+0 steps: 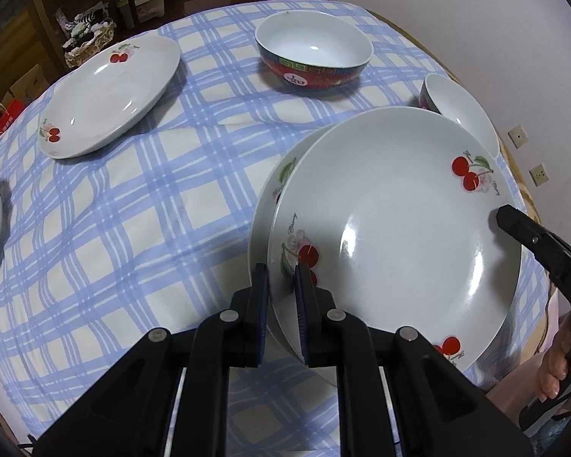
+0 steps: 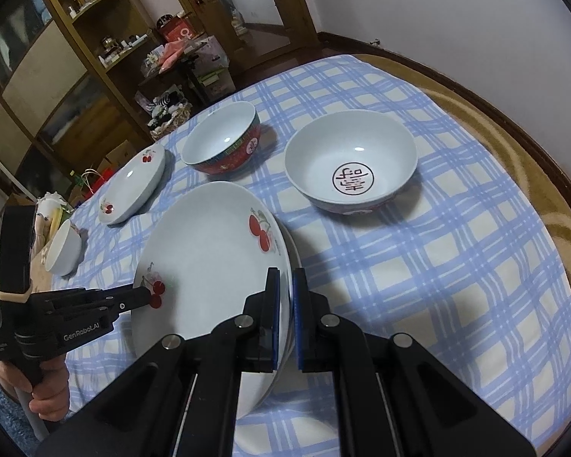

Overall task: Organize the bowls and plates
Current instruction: 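Lower the right tool's plate onto a cherry plate while the left tool lowers its plate onto another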

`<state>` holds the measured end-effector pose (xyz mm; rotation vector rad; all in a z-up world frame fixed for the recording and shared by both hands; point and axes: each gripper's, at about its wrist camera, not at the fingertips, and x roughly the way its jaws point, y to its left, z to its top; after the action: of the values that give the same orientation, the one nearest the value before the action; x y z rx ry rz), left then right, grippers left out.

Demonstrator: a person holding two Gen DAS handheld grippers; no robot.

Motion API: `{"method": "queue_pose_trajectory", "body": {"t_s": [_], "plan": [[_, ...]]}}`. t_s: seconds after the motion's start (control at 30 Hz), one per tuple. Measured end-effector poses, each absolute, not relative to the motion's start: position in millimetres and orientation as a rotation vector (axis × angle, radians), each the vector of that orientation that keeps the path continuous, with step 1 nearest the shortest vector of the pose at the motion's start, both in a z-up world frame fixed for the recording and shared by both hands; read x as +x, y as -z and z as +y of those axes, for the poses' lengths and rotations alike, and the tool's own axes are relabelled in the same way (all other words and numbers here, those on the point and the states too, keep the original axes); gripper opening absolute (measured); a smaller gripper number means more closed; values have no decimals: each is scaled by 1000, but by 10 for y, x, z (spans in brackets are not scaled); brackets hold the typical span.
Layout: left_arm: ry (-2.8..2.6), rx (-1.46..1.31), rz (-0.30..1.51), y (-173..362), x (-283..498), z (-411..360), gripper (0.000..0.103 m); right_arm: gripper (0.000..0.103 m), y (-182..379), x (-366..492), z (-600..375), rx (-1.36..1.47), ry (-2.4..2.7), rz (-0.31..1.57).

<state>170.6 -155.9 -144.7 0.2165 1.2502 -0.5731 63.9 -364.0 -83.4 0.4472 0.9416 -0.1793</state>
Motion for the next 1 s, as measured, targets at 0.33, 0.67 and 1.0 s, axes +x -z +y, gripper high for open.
{"method": "queue_pose_trajectory", "body": {"t_s": [0.33, 0.67, 1.0], "plan": [[572, 231, 1257, 1490, 1686, -1588, 13, 7, 897, 641, -3686, 464, 184, 955], [569, 236, 1260, 1510, 1685, -1598, 13, 7, 944, 667, -3701, 452, 194, 966], [563, 235, 1257, 1525, 1677, -1607, 13, 8, 963, 678, -3695, 442, 199, 966]]}}
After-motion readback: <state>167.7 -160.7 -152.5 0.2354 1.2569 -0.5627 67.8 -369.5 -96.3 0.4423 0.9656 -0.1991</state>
